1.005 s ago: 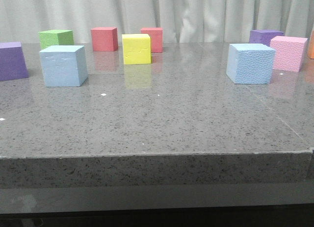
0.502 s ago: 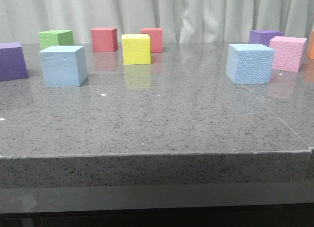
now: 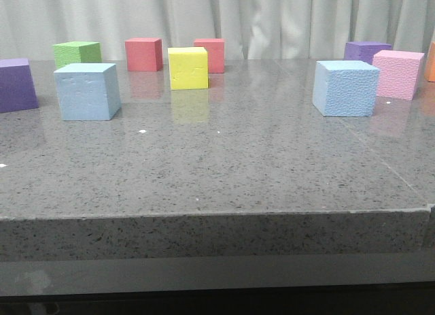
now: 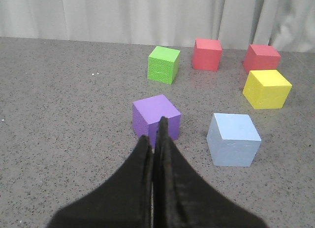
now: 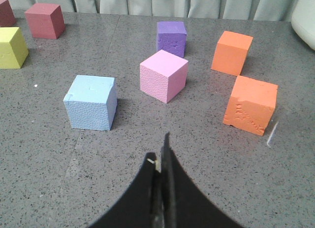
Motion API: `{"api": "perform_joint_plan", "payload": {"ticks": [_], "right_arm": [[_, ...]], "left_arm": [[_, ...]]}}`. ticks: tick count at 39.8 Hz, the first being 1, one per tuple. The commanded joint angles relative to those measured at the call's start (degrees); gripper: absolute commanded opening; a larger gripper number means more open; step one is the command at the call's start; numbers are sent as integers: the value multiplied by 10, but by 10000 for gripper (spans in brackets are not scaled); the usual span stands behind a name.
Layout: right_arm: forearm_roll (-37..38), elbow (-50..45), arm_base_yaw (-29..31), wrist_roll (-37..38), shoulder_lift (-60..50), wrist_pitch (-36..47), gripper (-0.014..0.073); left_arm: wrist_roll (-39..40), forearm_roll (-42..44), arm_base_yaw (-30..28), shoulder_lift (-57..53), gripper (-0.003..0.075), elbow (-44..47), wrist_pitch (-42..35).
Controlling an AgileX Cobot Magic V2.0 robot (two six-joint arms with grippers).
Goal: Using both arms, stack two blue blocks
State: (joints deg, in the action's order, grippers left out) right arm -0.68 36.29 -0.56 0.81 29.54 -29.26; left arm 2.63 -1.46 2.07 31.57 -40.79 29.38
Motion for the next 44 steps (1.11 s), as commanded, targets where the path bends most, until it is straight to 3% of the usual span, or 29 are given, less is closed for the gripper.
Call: {"api": "perform_joint_plan", "payload": {"ticks": [1, 4, 6, 9, 11, 13, 15, 37, 44], "right_arm": [[0, 20, 0, 0, 6, 38, -65], [0, 20, 0, 0, 6, 39, -31], [7, 20, 0, 0, 6, 42, 79], [21, 20, 0, 0, 6, 41, 341], [21, 20, 0, 0, 6, 41, 491], [21, 20, 0, 0, 6, 41, 569], [21, 20, 0, 0, 6, 41, 585], [13, 21, 0, 0, 22, 50, 583], [-50, 70, 0, -8, 65, -37, 583]], "left_arm": [[1, -3, 1, 5, -19, -15, -42], [4, -3, 1, 5, -18, -15, -42], [4, -3, 1, 5, 6, -15, -45], [4, 15, 1, 5, 203, -15, -46], [4, 26, 1, 5, 407, -15, -46], [4, 26, 1, 5, 555, -15, -47], [4, 26, 1, 5, 632, -15, -47], [4, 26, 1, 5, 617, -15, -47], [4, 26, 1, 5, 617, -15, -47]]}}
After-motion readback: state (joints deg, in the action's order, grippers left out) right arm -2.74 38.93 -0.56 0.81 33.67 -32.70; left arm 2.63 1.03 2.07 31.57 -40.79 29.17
